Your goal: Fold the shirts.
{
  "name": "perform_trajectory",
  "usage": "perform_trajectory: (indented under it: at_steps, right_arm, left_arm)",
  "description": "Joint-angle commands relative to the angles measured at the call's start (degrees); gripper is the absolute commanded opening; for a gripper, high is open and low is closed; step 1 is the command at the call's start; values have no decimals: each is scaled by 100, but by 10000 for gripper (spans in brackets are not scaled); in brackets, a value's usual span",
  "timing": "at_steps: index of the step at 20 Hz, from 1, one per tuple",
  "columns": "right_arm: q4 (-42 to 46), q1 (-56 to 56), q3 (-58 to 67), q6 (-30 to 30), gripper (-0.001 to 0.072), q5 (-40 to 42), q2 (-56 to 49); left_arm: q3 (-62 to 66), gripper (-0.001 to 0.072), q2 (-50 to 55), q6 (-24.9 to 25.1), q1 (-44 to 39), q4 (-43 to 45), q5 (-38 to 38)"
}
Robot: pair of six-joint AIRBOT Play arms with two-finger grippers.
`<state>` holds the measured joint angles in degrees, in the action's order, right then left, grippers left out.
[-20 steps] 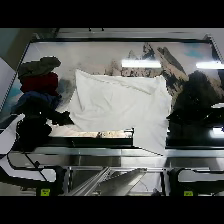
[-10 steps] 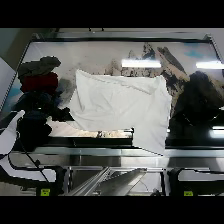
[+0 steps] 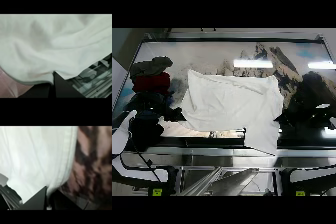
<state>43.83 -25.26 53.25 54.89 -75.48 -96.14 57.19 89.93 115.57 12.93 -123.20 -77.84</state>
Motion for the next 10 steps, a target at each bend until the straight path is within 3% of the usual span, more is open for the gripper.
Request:
perform_trajectory:
  at_steps: [1, 5, 10]
  right_arm:
    - [-422, 291, 179, -260, 22, -120, 46]
    - [-457, 133, 1064, -238, 22, -968, 739]
    - [-1847, -358, 2433, -629, 22, -822, 2667]
  left_arm:
    - [87, 13, -7, -11, -4, -61, 13]
    - [535, 13, -651, 146, -2, -872, -490]
    - [1558, 13, -2481, 374, 11, -2184, -619]
